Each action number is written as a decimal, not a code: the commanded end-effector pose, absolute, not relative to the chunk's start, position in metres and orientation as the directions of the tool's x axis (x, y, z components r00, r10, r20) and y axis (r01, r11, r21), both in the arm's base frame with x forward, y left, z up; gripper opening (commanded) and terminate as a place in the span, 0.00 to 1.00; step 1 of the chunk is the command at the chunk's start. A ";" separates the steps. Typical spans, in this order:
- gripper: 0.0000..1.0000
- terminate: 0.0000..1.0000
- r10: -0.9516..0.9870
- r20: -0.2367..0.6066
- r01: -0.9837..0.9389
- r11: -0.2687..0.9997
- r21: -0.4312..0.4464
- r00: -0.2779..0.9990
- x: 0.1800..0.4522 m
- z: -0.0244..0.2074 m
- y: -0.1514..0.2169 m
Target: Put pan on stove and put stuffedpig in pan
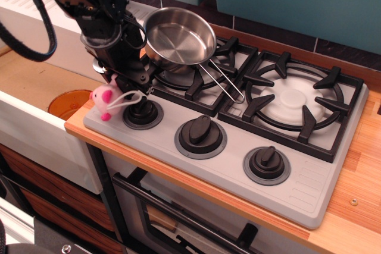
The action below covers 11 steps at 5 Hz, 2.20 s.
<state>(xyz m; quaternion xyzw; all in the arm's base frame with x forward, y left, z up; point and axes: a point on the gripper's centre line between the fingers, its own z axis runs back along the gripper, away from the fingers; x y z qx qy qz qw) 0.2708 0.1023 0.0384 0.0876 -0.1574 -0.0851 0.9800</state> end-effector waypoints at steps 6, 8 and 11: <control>1.00 0.00 -0.262 0.267 0.190 0.945 0.265 0.928 0.382 0.144 0.070; 1.00 0.00 -0.274 0.260 0.210 0.945 0.250 0.926 0.378 0.148 0.069; 1.00 0.00 -0.270 0.243 0.212 0.947 0.240 0.932 0.372 0.150 0.067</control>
